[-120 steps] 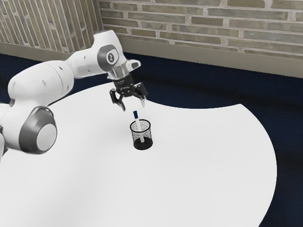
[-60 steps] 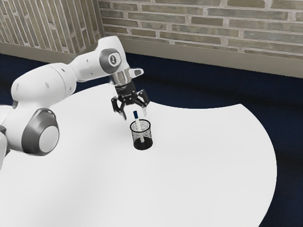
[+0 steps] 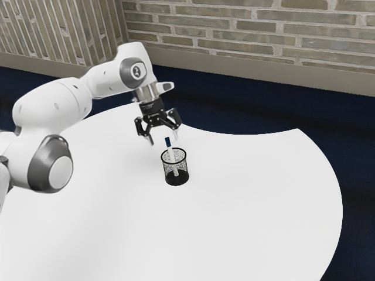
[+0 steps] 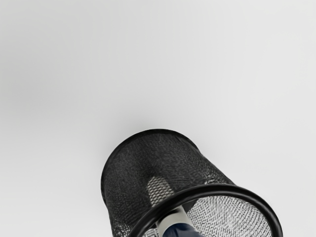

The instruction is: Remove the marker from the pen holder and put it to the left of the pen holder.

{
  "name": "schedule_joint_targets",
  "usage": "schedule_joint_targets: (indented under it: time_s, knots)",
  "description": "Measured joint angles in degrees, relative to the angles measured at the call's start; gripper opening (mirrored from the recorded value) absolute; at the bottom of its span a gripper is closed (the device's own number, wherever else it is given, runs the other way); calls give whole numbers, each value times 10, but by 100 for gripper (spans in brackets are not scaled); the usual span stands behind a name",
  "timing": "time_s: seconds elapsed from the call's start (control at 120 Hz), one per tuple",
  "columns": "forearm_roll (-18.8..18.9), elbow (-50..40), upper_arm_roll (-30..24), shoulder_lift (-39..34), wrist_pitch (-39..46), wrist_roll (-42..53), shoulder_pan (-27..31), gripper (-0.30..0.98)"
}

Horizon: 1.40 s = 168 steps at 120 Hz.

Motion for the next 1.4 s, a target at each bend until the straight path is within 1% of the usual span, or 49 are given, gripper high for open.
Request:
schedule_joint_targets:
  time_s: [0.133,0.483,0.717,0.767,0.95,1.075,1.208,1.4]
  knots:
    - [0,6,0,12,4,-1,4,69]
    - [1,14,0,9,3,-2,7,69]
    - [1,15,-1,10,5,-3,-5,67]
    - [1,14,-1,10,6,-4,-5,63]
    - [7,19,-2,9,6,-5,-5,29]
    - [8,20,-4,9,5,-8,-6,12]
    - [9,20,-4,9,4,-12,-9,1]
    - [14,16,-4,-5,3,-16,-10,-5]
